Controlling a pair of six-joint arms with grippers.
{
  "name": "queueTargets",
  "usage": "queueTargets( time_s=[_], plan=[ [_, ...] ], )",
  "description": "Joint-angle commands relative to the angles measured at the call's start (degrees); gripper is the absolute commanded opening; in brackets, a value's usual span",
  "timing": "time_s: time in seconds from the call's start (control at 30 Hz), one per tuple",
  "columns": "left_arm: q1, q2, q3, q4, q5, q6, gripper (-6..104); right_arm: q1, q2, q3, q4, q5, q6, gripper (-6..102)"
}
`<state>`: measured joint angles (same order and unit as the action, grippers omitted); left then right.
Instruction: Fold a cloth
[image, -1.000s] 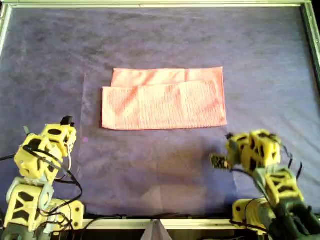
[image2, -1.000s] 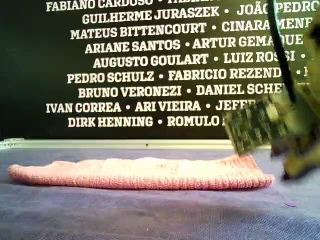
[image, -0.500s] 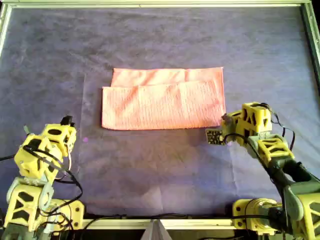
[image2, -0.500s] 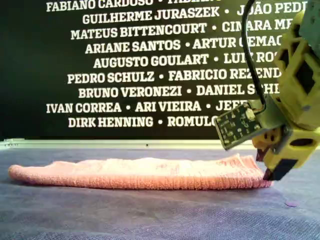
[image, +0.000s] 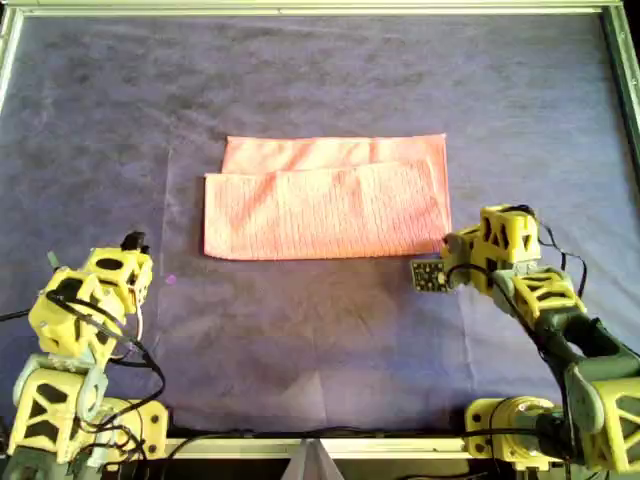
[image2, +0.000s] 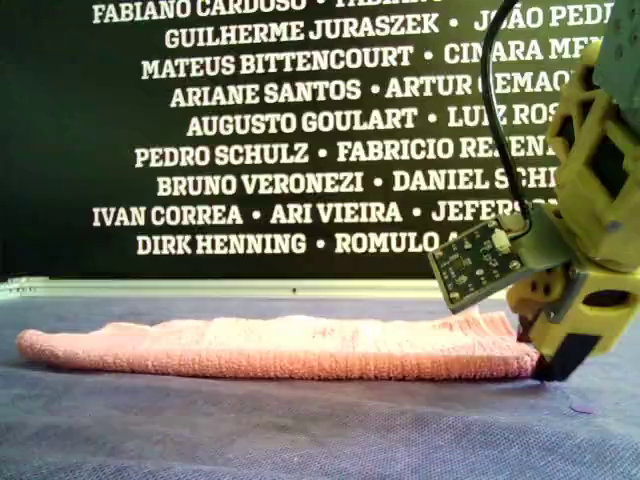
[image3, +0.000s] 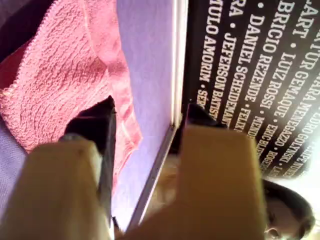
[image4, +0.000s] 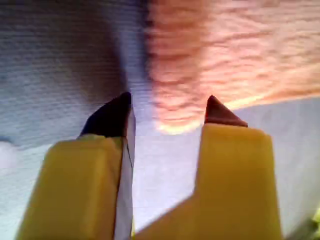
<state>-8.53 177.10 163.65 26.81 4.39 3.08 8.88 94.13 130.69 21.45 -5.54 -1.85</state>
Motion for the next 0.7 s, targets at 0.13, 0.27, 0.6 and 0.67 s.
queueTargets(
  time_s=[0.13, 0.27, 0.6, 0.67],
  plan=[
    [0.70, 0.88, -1.49, -1.14, -0.18, 0.26, 51, -0.26, -0.35, -7.82, 3.34, 0.09, -0.18, 58],
    [0.62, 0.88, -1.49, -1.05, -0.18, 0.26, 51, 0.09, -2.64, -10.99, 3.34, 0.09, 0.44, 58],
    [0.62, 0.88, -1.41, -1.05, -0.18, 0.26, 51, 0.09, -9.23, -16.70, 4.57, 0.00, 0.62, 58],
    [0.62, 0.88, -1.41, -1.05, -0.18, 0.26, 51, 0.09, -9.05, -16.44, 4.57, 0.00, 0.62, 58]
  ],
)
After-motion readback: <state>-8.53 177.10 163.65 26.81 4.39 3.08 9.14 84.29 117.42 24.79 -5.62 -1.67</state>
